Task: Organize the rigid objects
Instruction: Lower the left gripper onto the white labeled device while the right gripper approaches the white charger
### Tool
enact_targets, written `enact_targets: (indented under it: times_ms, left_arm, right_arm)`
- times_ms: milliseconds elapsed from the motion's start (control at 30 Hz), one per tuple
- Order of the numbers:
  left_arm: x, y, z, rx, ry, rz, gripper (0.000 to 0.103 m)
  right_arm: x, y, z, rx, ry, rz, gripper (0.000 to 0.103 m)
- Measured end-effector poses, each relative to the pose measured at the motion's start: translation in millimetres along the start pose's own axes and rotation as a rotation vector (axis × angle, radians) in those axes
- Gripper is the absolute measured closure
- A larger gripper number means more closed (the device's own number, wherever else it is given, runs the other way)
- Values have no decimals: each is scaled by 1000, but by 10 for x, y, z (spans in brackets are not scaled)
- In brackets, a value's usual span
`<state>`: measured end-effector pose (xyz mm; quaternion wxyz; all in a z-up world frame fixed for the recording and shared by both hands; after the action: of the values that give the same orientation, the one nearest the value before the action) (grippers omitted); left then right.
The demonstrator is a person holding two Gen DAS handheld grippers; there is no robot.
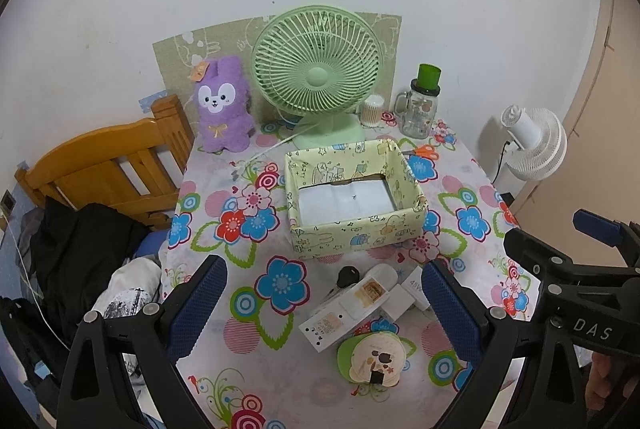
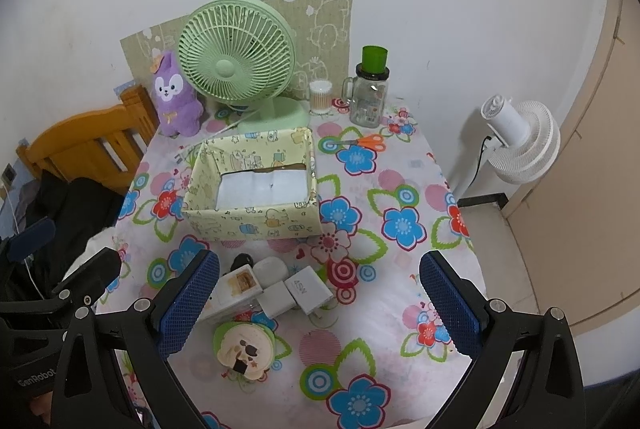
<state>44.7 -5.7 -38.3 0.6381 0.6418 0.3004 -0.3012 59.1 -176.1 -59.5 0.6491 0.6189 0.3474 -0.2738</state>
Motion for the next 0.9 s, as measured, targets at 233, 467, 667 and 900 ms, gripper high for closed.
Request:
enact_targets:
  times_ms: [233,467,667,900]
  left_arm:
    - [238,-65,-11,14,-7,-52,4]
    - [550,-163,-36,24,-15,-119,4]
    - [827,-287,-58,32,-21,-181,4]
    - [1104,-388,-26,42,-56,-218,4]
  right_arm:
    - [216,-24,24,-9,17,-38,1]
    - [488,-60,14,-32,38,-76,1]
    - [743,-111,-3,-55,57,-109,1]
    - [1041,-234,-23,-51,82,-164,1]
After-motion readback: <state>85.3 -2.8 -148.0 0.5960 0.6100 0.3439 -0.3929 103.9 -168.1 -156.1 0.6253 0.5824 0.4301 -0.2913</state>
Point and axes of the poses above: each gripper's, at about its wrist camera, not at the fingertips, and x roughly the way its jaws point, z to its right, y to its top, the point moved 5 cm from there along x, roughly the way its jaws point
